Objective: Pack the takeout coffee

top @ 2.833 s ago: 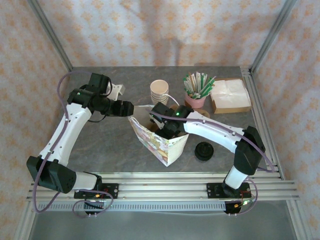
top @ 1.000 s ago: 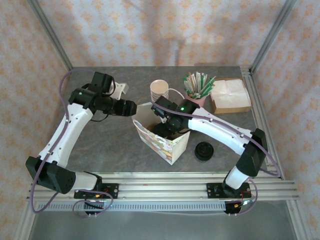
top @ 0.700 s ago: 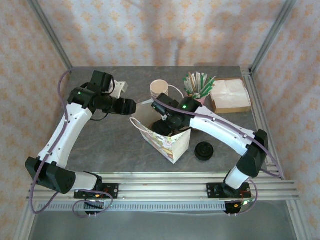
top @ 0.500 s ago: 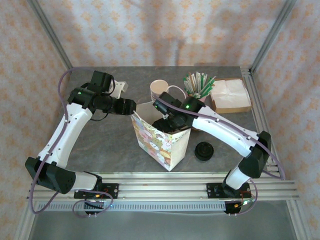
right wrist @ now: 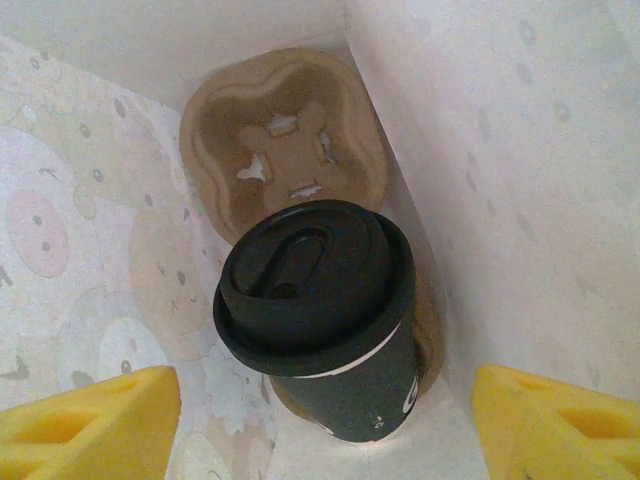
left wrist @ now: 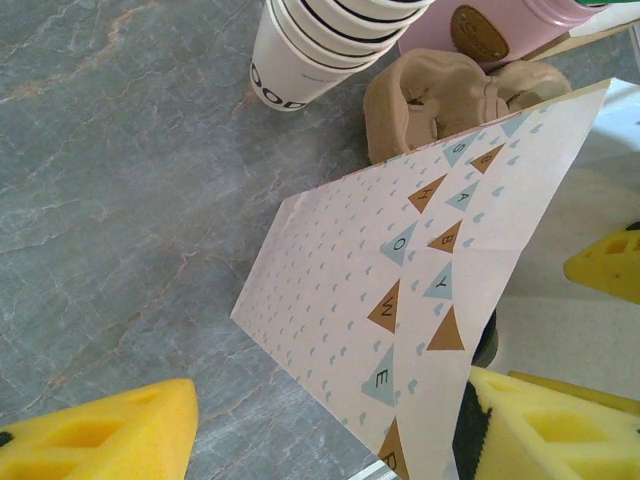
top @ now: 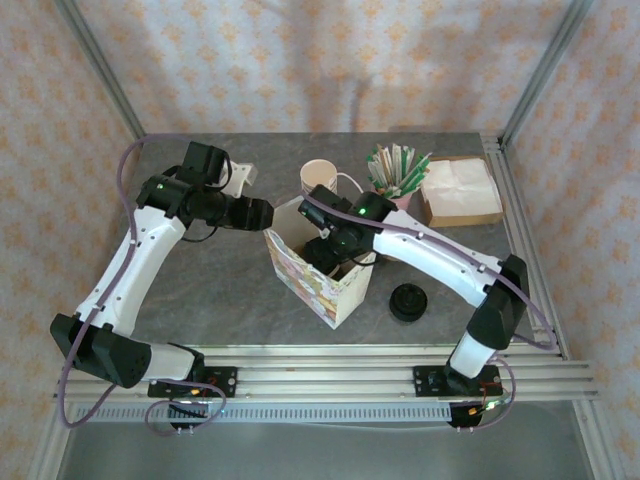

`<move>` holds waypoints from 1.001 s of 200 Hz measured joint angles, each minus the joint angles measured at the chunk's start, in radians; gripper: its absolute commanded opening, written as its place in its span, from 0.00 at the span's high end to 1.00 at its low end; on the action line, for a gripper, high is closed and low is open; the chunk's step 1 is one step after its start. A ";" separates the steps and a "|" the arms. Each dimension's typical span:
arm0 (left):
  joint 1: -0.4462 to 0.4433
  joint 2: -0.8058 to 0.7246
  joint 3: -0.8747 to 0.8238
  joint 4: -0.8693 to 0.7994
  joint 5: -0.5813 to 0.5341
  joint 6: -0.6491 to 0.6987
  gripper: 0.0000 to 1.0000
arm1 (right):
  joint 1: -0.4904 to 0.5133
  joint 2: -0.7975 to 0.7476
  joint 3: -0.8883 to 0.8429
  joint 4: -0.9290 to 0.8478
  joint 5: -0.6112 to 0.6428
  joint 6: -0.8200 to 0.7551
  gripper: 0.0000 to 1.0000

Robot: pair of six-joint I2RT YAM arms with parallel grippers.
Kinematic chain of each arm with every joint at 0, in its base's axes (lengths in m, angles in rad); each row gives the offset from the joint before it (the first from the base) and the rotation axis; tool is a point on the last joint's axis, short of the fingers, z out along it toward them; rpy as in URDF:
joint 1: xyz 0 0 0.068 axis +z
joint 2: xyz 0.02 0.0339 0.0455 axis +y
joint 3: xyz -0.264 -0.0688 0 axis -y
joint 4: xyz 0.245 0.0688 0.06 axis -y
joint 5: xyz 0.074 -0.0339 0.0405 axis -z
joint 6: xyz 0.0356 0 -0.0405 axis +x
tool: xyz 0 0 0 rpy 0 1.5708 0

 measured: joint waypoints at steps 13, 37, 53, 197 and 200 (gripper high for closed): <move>0.000 0.000 0.001 0.000 -0.003 0.000 0.33 | 0.000 0.000 0.014 -0.006 0.003 0.000 0.23; 0.000 0.000 0.010 -0.003 -0.014 0.000 0.33 | 0.000 0.000 0.047 -0.009 0.008 0.000 0.23; 0.000 0.000 0.011 -0.005 -0.015 0.000 0.33 | 0.000 0.000 0.061 -0.014 0.011 0.001 0.24; 0.000 0.000 0.018 -0.006 -0.015 0.000 0.33 | 0.000 0.017 0.031 -0.030 0.019 0.007 0.25; 0.000 0.000 0.019 -0.006 -0.015 0.000 0.33 | 0.000 0.023 0.029 -0.032 0.019 0.008 0.24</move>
